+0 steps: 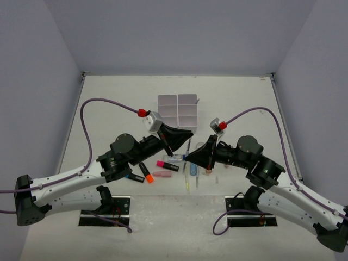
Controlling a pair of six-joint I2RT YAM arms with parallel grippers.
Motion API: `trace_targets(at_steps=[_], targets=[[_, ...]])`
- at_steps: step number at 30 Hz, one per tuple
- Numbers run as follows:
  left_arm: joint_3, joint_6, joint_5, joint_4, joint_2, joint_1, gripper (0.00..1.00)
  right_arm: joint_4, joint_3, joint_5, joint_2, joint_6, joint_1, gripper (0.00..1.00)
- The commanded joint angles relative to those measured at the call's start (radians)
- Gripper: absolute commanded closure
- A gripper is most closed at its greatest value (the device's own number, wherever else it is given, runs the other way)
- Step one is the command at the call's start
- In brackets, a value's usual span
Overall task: Sort the stationery into containers
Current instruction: Close the pen cap on the pen.
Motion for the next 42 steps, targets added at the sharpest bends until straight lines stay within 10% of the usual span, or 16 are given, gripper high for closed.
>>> trace_targets(at_steps=[1, 42], targets=[[-0.015, 0.014, 0.002, 0.058, 0.009, 0.002, 1.0, -0.007, 0.054, 0.028, -0.004, -0.015, 0.005, 1.0], [-0.076, -0.177, -0.088, 0.051, 0.04, 0.003, 1.0, 0.013, 0.147, 0.186, -0.036, -0.08, 0.004, 1.0]])
